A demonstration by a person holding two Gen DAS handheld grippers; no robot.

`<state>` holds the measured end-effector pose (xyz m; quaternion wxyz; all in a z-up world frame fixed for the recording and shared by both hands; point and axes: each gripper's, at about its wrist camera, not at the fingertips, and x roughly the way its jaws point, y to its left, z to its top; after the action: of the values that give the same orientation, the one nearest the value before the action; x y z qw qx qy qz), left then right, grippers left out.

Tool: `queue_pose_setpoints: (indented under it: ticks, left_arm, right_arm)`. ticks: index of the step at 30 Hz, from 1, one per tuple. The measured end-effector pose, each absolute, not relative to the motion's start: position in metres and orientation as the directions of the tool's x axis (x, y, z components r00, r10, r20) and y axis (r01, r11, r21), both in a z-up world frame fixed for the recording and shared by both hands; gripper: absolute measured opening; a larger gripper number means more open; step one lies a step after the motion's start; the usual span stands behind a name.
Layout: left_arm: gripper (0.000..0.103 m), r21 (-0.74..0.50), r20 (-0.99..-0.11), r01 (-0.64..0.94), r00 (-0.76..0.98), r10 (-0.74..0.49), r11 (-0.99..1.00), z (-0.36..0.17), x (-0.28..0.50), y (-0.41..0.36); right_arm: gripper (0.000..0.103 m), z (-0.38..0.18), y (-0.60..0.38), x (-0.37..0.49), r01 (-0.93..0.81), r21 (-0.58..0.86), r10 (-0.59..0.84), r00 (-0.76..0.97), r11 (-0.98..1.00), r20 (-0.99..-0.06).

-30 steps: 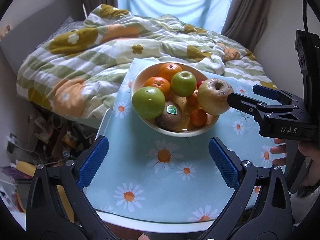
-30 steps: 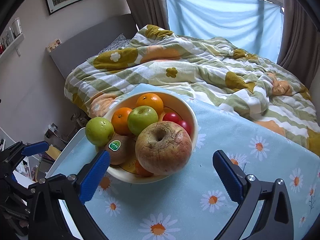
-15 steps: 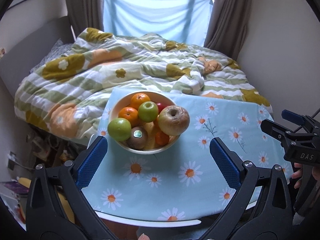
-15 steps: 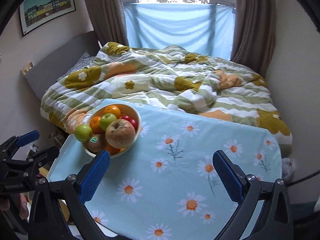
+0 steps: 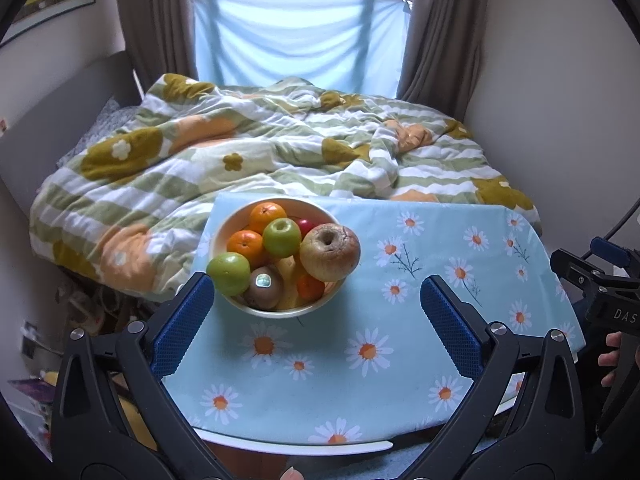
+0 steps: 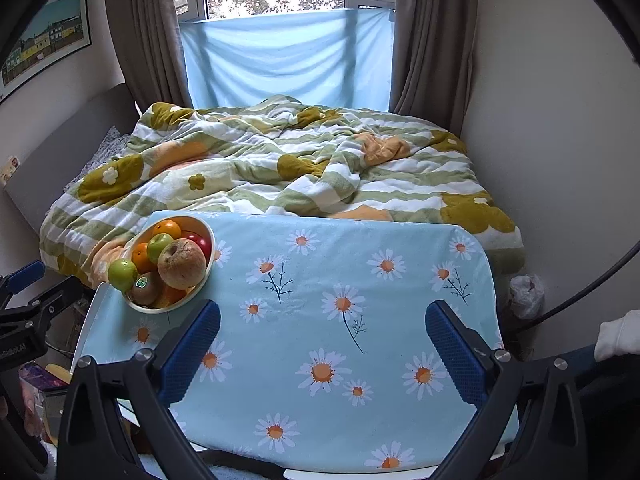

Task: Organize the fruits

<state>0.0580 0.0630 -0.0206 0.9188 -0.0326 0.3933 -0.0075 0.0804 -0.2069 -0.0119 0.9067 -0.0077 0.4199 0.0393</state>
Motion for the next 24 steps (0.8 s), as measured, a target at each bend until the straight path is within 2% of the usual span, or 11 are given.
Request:
queue_pose_setpoints:
  ticks: [24]
  left_arm:
    - [0.103,-0.061,-0.711,0.005,0.702,-0.047,0.998,-0.021,0.077,0.062]
  right_arm:
    - [0.102,-0.012,-0.208,0.087,-0.039,0.003,0.027,0.654,0.999,-0.756]
